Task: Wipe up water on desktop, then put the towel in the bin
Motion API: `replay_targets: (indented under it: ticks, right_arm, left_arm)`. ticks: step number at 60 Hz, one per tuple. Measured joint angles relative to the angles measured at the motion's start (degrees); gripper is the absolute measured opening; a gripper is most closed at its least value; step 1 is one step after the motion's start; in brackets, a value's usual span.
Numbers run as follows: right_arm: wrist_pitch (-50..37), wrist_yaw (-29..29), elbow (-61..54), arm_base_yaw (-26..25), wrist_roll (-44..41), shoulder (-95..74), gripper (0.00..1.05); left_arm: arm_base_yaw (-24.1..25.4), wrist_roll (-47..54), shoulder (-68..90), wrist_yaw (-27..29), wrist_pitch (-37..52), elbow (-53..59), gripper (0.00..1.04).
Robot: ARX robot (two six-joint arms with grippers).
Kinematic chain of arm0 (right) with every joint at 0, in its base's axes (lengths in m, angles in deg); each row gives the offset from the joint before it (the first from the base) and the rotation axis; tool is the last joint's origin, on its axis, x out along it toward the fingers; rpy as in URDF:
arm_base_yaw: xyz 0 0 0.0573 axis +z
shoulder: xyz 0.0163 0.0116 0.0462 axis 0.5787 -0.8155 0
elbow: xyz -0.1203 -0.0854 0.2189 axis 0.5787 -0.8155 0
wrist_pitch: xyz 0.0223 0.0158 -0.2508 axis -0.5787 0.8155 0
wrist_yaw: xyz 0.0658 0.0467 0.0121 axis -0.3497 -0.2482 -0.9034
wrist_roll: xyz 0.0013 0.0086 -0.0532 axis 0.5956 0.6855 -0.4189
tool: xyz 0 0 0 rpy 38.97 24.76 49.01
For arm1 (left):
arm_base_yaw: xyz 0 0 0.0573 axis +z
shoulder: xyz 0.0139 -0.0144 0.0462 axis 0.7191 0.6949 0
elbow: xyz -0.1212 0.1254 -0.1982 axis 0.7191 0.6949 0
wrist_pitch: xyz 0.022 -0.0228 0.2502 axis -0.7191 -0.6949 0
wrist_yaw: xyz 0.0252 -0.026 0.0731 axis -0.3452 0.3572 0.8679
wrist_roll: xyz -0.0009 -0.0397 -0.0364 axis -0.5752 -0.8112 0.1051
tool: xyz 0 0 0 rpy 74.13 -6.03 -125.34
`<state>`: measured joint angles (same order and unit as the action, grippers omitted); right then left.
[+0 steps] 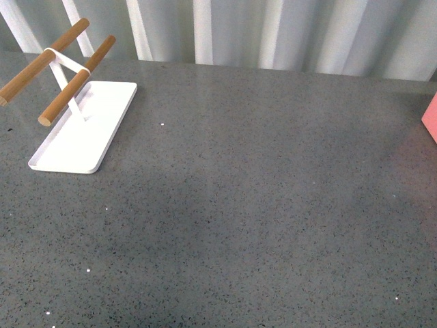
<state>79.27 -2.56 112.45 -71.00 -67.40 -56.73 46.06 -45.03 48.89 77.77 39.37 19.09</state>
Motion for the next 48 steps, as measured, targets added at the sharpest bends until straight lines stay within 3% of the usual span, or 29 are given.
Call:
replay_targets:
  ticks: [21, 30, 41, 48]
  right_arm:
    - [0.81, -2.27, 0.72, 0.57, 3.39, 0.02, 0.99]
    - [1.31, -4.44, 0.76, 0.83, 7.13, 0.02, 0.97]
    - [2.54, -11.67, 0.76, 2.71, 18.97, 0.02, 0.98]
    - [4.00, -9.97, 0.48, 4.61, 25.59, -0.39, 0.98]
  left_arm:
    - [0.00, 0.00, 0.00, 0.02, 0.00, 0.00, 0.98]
    - [0.00, 0.00, 0.00, 0.02, 0.00, 0.00, 0.98]
    - [0.00, 0.00, 0.00, 0.00, 0.00, 0.00, 0.98]
    - [0.00, 0.00, 0.00, 0.02, 0.00, 0.00, 0.98]
